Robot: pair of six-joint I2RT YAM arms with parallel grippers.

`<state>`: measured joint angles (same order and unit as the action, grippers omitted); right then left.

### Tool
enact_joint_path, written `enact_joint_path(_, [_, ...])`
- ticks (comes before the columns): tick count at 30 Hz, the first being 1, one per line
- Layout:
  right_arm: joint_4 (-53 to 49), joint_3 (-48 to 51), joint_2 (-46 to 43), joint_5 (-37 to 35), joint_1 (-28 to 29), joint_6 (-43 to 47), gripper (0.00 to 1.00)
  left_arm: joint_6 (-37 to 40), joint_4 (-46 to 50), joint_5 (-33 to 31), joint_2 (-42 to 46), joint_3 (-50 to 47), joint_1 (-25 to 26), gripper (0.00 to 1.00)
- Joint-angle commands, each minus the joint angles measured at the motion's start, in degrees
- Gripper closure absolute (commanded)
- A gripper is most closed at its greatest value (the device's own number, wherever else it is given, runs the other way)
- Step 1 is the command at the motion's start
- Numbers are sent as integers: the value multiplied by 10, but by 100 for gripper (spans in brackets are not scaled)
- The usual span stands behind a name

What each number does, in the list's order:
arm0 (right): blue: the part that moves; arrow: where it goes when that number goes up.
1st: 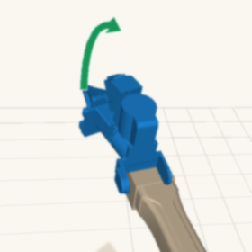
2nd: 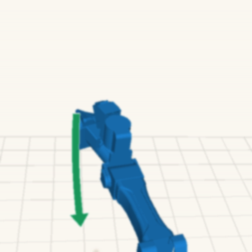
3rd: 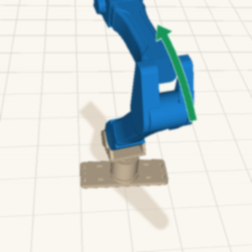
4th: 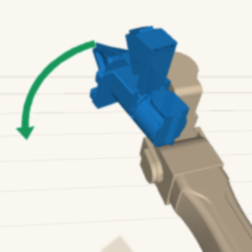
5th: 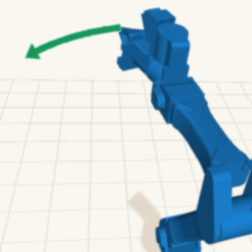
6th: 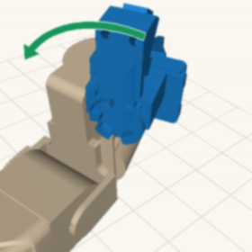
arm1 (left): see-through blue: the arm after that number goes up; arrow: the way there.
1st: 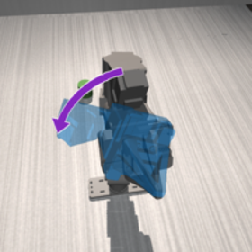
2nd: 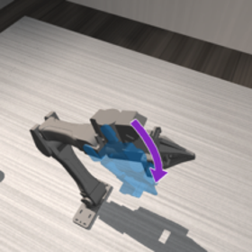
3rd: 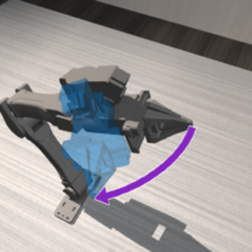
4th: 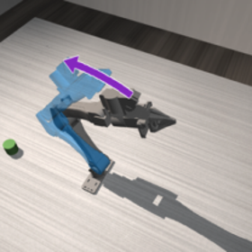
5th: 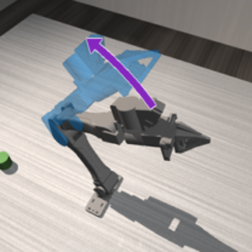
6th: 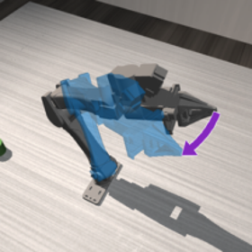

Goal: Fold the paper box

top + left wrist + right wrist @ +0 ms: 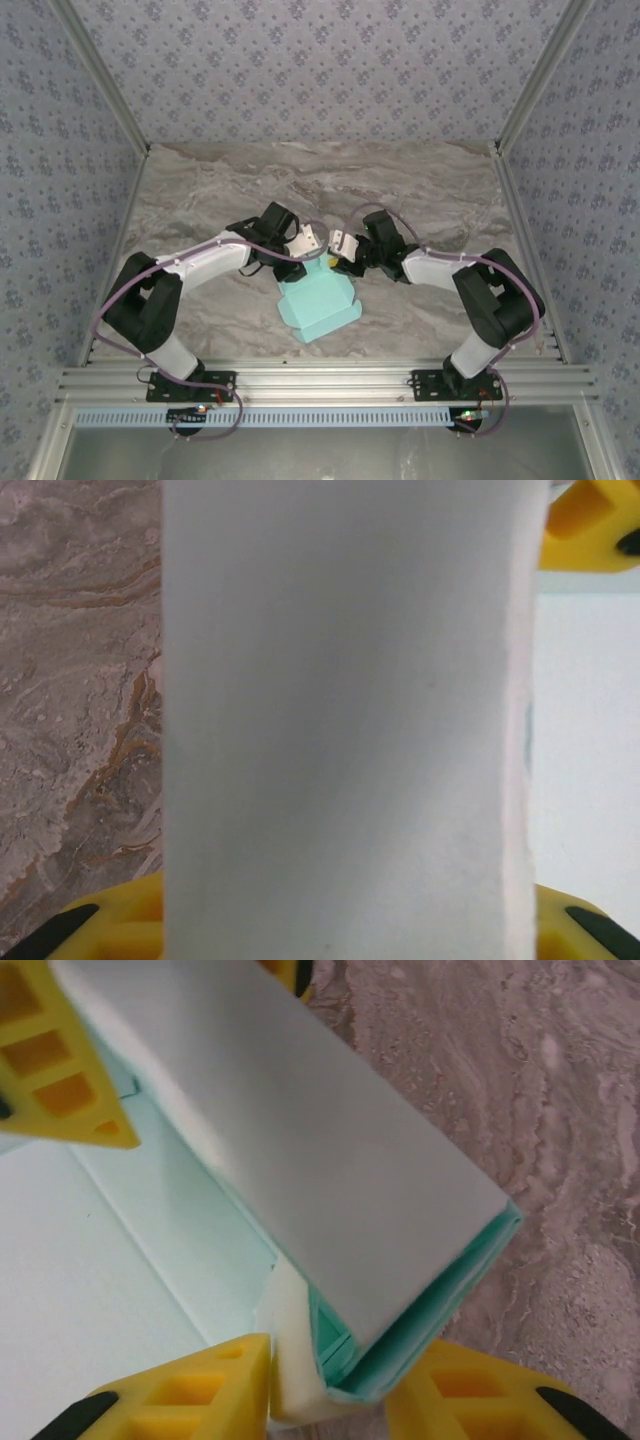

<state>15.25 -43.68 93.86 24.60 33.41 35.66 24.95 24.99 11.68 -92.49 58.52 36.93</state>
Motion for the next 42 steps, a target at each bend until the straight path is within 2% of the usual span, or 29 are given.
enact_joint_path(1, [77,-5,20,-60,43,-85,66,-24,-49,21,4,-3,3,60])
enact_joint_path(5, [153,7,43,-158,70,-143,63,-40,-53,32,3,-4,3,60])
enact_joint_path(7, [182,12,56,-183,72,-172,62,-53,-57,37,2,-3,3,60])
enact_joint_path(10, [192,3,77,-146,67,-199,62,-106,-84,38,1,-9,5,60])
enact_joint_path(15, [240,9,91,-194,66,-224,66,-175,-119,54,4,-26,9,59])
enact_joint_path(22, [298,13,118,-219,75,-246,65,-213,-110,67,6,-28,21,55])
enact_joint_path(29, [369,32,151,-297,90,-276,79,-249,-141,107,49,-51,24,41])
enact_joint_path(34, [361,37,158,-296,83,-287,83,-244,-134,145,110,-71,13,19])
enact_joint_path(39, [356,47,158,-274,62,-333,88,-251,-150,155,200,-112,-24,15])
enact_joint_path(42, [348,47,157,-256,53,-358,89,-261,-194,157,265,-151,-43,12])
